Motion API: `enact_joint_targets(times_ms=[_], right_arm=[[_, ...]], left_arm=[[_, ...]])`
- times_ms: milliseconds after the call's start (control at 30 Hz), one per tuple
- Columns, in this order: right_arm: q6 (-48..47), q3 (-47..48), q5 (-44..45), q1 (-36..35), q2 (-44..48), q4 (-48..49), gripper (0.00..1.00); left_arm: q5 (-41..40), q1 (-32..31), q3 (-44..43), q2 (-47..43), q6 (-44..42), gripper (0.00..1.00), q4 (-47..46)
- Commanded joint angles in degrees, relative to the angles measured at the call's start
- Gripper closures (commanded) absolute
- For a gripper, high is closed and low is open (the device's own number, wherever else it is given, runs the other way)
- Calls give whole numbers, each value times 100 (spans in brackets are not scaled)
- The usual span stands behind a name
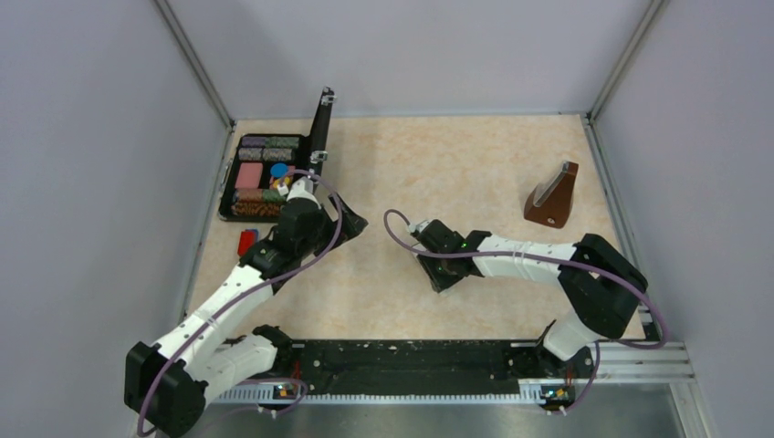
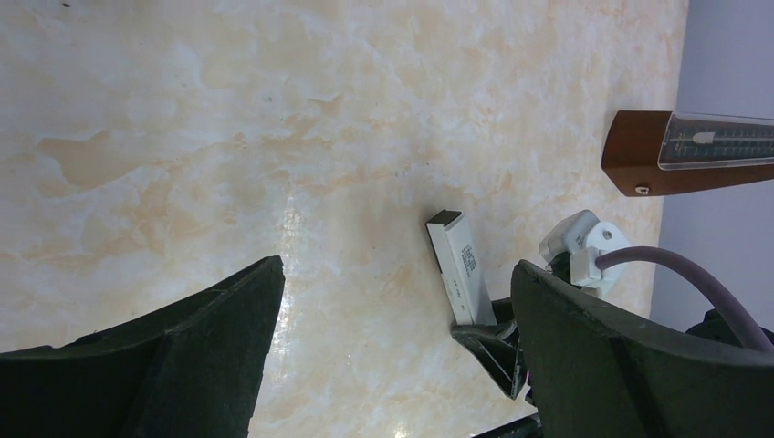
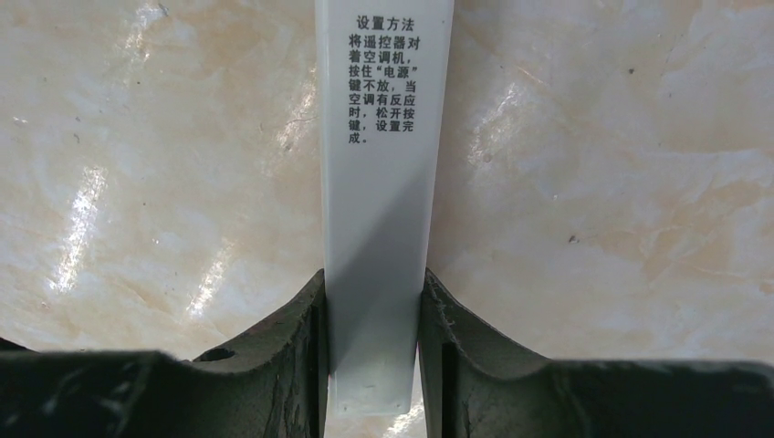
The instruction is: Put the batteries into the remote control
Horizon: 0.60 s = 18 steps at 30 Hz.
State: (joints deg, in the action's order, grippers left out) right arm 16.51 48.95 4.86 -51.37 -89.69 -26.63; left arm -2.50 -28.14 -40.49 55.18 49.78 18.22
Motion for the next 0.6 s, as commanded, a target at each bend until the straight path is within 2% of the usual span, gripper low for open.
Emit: enact_joint_targets(times_ms=[0, 133, 400, 567], right_arm=[[-42, 141, 14, -52, -69, 169, 62], [-24, 154, -86, -55, 108, 138, 45], [339, 199, -171, -42, 587, -122, 37], [1164, 30, -241, 176, 1228, -323, 31]], left_arm=[[-80, 54, -207, -39, 8, 2, -114], [12, 67, -213, 30, -3, 2, -109], [223, 68, -96, 182, -22, 4, -303], [1241, 63, -30, 568, -289, 5, -962]])
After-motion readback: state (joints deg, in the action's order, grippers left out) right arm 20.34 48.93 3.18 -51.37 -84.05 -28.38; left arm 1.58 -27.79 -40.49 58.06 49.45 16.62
